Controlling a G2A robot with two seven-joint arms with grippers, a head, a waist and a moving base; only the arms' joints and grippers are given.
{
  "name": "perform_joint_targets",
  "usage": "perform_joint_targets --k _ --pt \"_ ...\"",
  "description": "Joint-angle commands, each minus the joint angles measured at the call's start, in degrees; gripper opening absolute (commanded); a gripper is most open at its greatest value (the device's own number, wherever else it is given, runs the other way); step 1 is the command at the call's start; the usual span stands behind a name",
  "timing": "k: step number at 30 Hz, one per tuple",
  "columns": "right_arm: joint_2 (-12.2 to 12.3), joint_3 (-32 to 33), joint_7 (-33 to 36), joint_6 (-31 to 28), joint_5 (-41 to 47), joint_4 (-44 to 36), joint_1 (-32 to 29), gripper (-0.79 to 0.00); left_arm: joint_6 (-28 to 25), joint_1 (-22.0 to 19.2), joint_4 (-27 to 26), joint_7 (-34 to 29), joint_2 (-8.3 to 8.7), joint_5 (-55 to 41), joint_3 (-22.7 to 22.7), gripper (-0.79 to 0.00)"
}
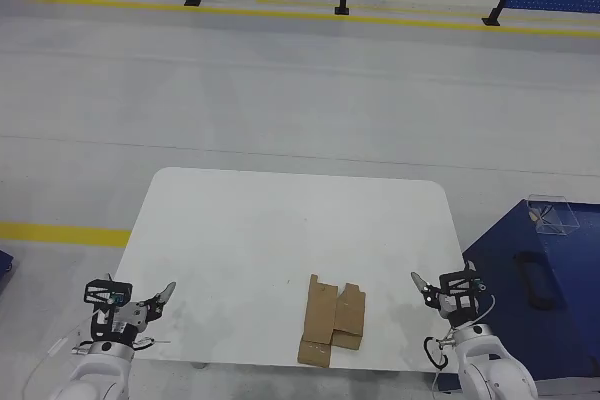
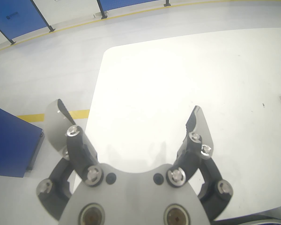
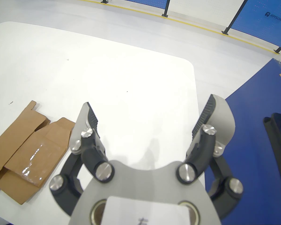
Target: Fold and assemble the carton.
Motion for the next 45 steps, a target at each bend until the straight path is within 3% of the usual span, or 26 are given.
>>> perform_joint_targets --k 1,6,10,15,17,21,24,26,28,31,33,35,38,42,43,45 --pt "0.0 0.0 0.0 0.0 0.0 0.0 0.0 0.0 0.0 0.0 0.0 0.0 0.0 0.0 0.0 -0.001" --pt "0.0 0.0 0.0 0.0 0.0 0.0 0.0 0.0 -1.66 0.38 -1.71 -2.85 -0.15 -3.97 0.29 0.0" --pt "0.0 0.0 0.0 0.0 0.0 0.0 0.0 0.0 -7.25 1.2 -8.7 -18.46 -0.51 -26.66 0.41 0.0" --pt "0.0 0.0 0.0 0.0 0.0 0.0 0.0 0.0 -3.81 -2.47 -12.58 -43.7 -0.52 -55.44 1.84 0.0" --pt "0.0 0.0 0.0 0.0 0.0 0.0 0.0 0.0 -1.84 -6.29 -11.34 -50.15 -0.43 -60.79 3.29 0.0" --pt "0.0 0.0 0.0 0.0 0.0 0.0 0.0 0.0 -0.04 -12.81 -6.31 -57.13 -0.71 -67.12 9.2 0.0" --pt "0.05 0.12 -0.44 0.03 -0.96 -0.22 0.04 0.0 -0.04 -12.81 -6.31 -57.13 -0.71 -67.12 9.2 0.0" --pt "0.35 1.81 -3.72 0.43 -6.21 -0.32 -1.56 0.0 -0.04 -12.81 -6.31 -57.13 -0.71 -67.12 9.2 0.0" --pt "0.42 4.72 -0.69 -5.08 3.02 -1.25 -3.35 0.0 -0.04 -12.81 -6.31 -57.13 -0.71 -67.12 9.2 0.0" --pt "1.05 9.59 7.09 -19.8 19.2 -0.51 -3.69 0.0 -0.04 -12.81 -6.31 -57.13 -0.71 -67.12 9.2 0.0" --pt "1.54 11.27 15.8 -29.86 34.85 2.8 -2.5 0.0 -0.04 -12.81 -6.31 -57.13 -0.71 -67.12 9.2 0.0" --pt "2.2 10.78 29.3 -35.5 52.75 7.82 0.45 0.0 -0.04 -12.81 -6.31 -57.13 -0.71 -67.12 9.2 0.0" --pt "3.4 8.81 51.0 -33.56 75.68 16.28 8.35 0.0 -0.04 -12.81 -6.31 -57.13 -0.71 -67.12 9.2 0.0" --pt "3.91 4.08 72.74 -24.94 95.85 28.6 18.97 0.0 -0.04 -12.81 -6.31 -57.13 -0.71 -67.12 9.2 0.0" --pt "3.93 2.97 76.78 -23.62 98.74 31.53 21.24 0.0 -0.04 -12.81 -6.31 -57.13 -0.71 -67.12 9.2 0.0" --pt "3.93 2.97 76.78 -23.62 98.74 31.53 21.24 0.0 -0.04 -12.81 -6.31 -57.13 -0.71 -67.12 9.2 0.0"
